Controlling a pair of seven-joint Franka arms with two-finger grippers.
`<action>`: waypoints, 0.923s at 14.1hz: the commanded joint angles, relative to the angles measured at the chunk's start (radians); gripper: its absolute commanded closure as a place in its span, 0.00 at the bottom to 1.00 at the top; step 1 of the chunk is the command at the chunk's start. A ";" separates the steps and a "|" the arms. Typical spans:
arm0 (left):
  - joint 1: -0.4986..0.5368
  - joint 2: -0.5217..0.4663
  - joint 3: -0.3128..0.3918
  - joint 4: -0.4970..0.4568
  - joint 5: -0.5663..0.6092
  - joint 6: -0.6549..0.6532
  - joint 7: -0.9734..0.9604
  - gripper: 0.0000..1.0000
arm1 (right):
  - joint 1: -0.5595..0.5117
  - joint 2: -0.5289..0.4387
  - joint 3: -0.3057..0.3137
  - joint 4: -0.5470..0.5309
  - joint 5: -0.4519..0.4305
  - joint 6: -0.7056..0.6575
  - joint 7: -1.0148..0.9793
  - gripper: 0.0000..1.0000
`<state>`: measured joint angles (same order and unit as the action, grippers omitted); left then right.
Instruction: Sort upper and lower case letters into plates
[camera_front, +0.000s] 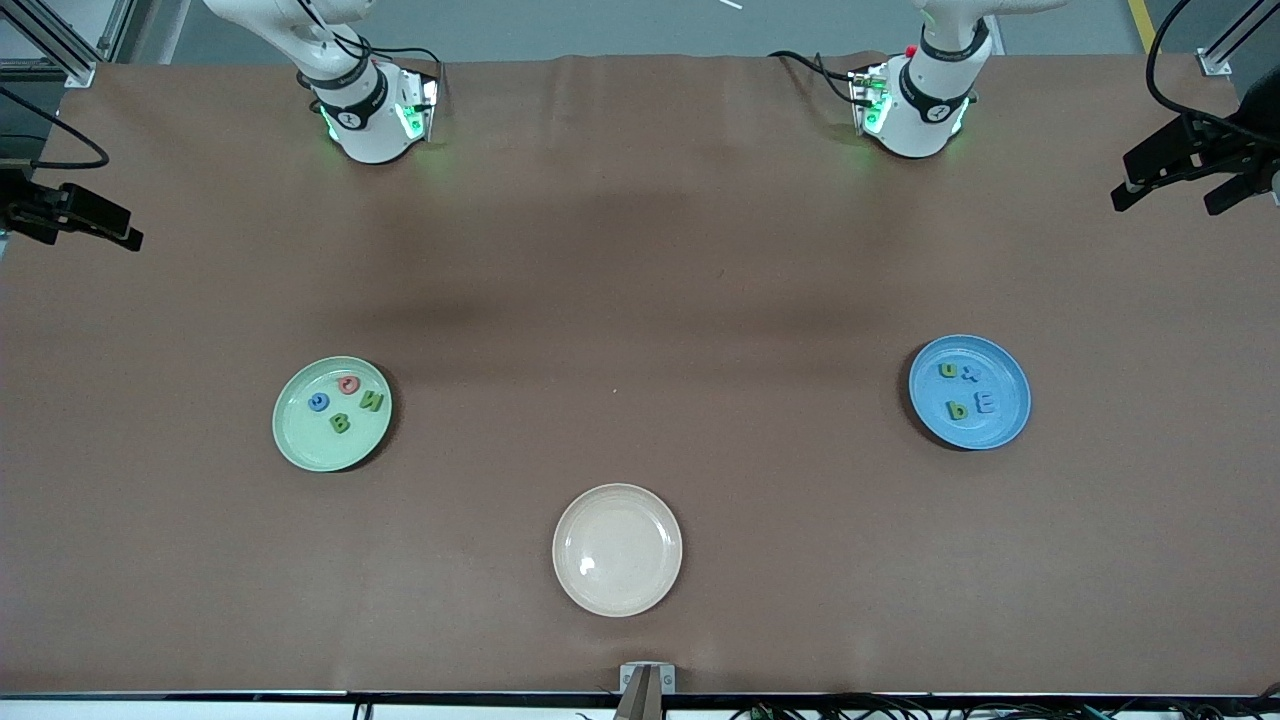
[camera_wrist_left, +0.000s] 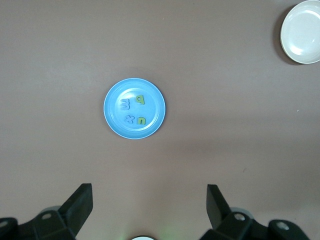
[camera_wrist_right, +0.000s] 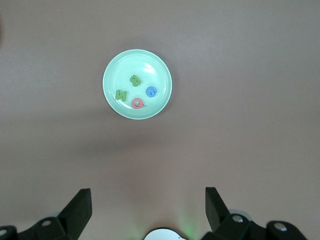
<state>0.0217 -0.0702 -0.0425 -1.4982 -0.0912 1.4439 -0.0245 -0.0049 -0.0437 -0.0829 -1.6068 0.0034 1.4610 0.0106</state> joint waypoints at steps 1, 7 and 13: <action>-0.009 0.067 0.003 0.064 0.022 -0.025 0.000 0.00 | -0.023 -0.030 0.020 -0.041 0.003 0.024 -0.035 0.00; -0.008 0.129 0.004 0.099 0.021 -0.023 -0.002 0.00 | -0.023 -0.048 0.020 -0.051 0.000 0.030 -0.043 0.00; -0.002 0.113 0.001 0.096 0.025 -0.016 -0.002 0.00 | -0.021 -0.107 0.023 -0.131 0.012 0.053 0.022 0.00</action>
<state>0.0210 0.0468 -0.0384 -1.4187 -0.0897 1.4436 -0.0245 -0.0060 -0.0897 -0.0790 -1.6604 0.0033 1.4821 0.0031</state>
